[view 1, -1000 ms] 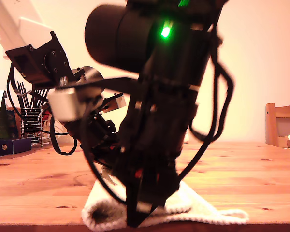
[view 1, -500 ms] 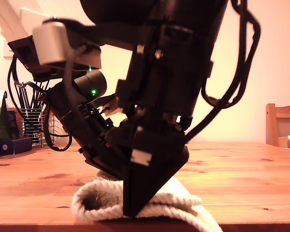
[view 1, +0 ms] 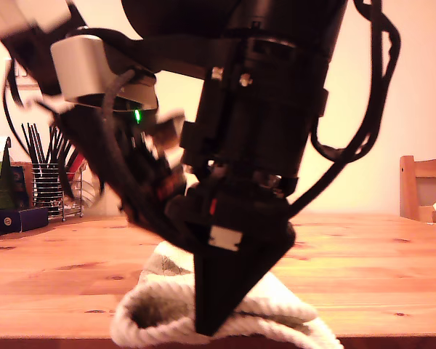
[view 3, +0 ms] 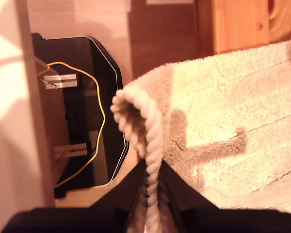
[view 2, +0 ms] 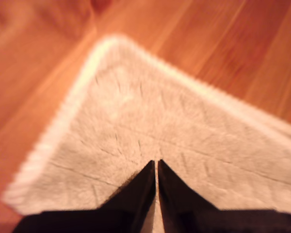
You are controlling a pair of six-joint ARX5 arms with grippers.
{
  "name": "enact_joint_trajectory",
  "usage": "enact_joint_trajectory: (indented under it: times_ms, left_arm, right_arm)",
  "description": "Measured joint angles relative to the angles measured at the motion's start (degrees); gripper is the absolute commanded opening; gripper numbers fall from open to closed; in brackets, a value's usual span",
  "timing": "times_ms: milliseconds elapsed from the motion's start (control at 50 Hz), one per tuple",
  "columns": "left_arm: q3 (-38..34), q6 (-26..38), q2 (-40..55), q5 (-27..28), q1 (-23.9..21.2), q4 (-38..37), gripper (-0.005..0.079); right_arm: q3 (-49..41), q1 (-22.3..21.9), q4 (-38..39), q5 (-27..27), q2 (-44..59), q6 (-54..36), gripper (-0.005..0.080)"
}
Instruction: Fold the tea towel in front of you. After folding it, place it to the left side.
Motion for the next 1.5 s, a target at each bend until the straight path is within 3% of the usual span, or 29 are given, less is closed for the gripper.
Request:
enact_joint_trajectory:
  times_ms: [400, 640, 840, 1080, 1320, 1500]
  left_arm:
    - [0.00, -0.17, -7.65, -8.76, 2.03, -4.00, -0.0024]
    - [0.00, -0.63, -13.81, -9.33, 5.97, -4.33, -0.0024]
    - [0.00, -0.79, -13.84, -8.57, 5.75, -5.25, -0.0024]
    - [0.00, -1.22, -13.84, -5.79, 5.22, -6.86, -0.0024]
    - [0.00, -1.22, -13.84, -5.42, 4.50, -7.19, -0.0024]
    - [0.00, -1.27, -13.84, -4.55, 4.50, -7.19, -0.0024]
  right_arm:
    - [-0.20, 1.14, -5.09, -0.33, -0.39, 1.46, -0.0013]
    - [-0.74, 1.81, -6.80, -0.35, -8.20, 2.23, -0.0013]
    - [-0.74, 1.57, -9.09, -0.31, -9.22, 2.23, -0.0013]
    - [-0.20, -2.67, -9.27, -0.11, -8.98, 1.81, -0.0013]
    - [7.80, -9.11, -7.74, -0.11, -8.87, -1.97, -0.0013]
    - [8.59, -12.72, -5.95, -0.11, -7.78, -5.05, -0.0013]
